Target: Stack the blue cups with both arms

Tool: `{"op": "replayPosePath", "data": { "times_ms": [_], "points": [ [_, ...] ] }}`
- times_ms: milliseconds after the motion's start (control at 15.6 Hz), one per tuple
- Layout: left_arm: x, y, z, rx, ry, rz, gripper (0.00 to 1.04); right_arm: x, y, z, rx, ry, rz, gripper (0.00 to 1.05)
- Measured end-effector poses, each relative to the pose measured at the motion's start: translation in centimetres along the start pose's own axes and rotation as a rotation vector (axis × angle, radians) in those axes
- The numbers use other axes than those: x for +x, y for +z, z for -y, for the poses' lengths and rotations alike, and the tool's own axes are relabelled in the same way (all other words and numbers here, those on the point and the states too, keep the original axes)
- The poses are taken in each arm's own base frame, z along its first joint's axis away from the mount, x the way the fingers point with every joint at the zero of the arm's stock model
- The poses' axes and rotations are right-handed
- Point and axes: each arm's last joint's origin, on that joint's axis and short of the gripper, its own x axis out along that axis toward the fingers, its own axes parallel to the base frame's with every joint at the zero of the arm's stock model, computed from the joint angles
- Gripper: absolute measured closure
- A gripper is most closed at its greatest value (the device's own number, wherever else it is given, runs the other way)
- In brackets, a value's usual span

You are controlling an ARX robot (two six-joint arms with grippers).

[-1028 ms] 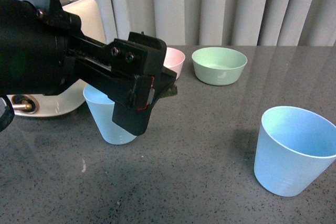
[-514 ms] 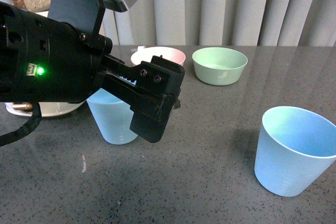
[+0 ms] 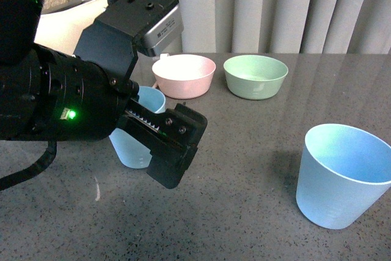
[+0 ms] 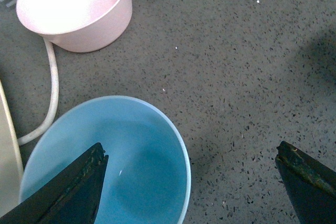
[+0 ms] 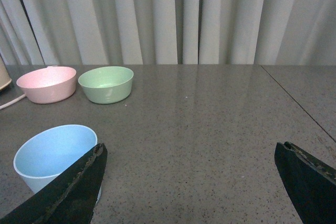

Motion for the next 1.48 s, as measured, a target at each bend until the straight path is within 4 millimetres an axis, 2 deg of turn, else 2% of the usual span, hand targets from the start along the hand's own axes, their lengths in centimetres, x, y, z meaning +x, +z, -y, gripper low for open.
{"op": "replayPosePath", "data": {
  "times_ms": [64, 578, 643, 835, 1028, 1221, 1478],
  "points": [
    [0.1, -0.1, 0.0, 0.001, -0.001, -0.007, 0.13, 0.0, 0.0, 0.0, 0.000, 0.000, 0.000, 0.07],
    [0.0, 0.0, 0.0, 0.001, -0.009, -0.011, 0.96, 0.0, 0.0, 0.0, 0.000, 0.000, 0.000, 0.07],
    [-0.1, 0.1, 0.1, 0.002, -0.013, -0.006, 1.02, 0.0, 0.0, 0.0, 0.000, 0.000, 0.000, 0.07],
    [-1.1, 0.8, 1.0, 0.017, -0.072, 0.006, 1.03, 0.0, 0.0, 0.0, 0.000, 0.000, 0.000, 0.07],
    [-2.5, 2.2, 3.3, 0.078, -0.160, 0.040, 1.03, 0.0, 0.0, 0.0, 0.000, 0.000, 0.000, 0.07],
    [-2.8, 2.3, 6.1, 0.163, -0.268, 0.024, 1.03, 0.0, 0.0, 0.0, 0.000, 0.000, 0.000, 0.07],
    [-2.7, 2.2, 6.9, 0.199, -0.294, 0.011, 1.03, 0.0, 0.0, 0.0, 0.000, 0.000, 0.000, 0.07]
  ]
}}
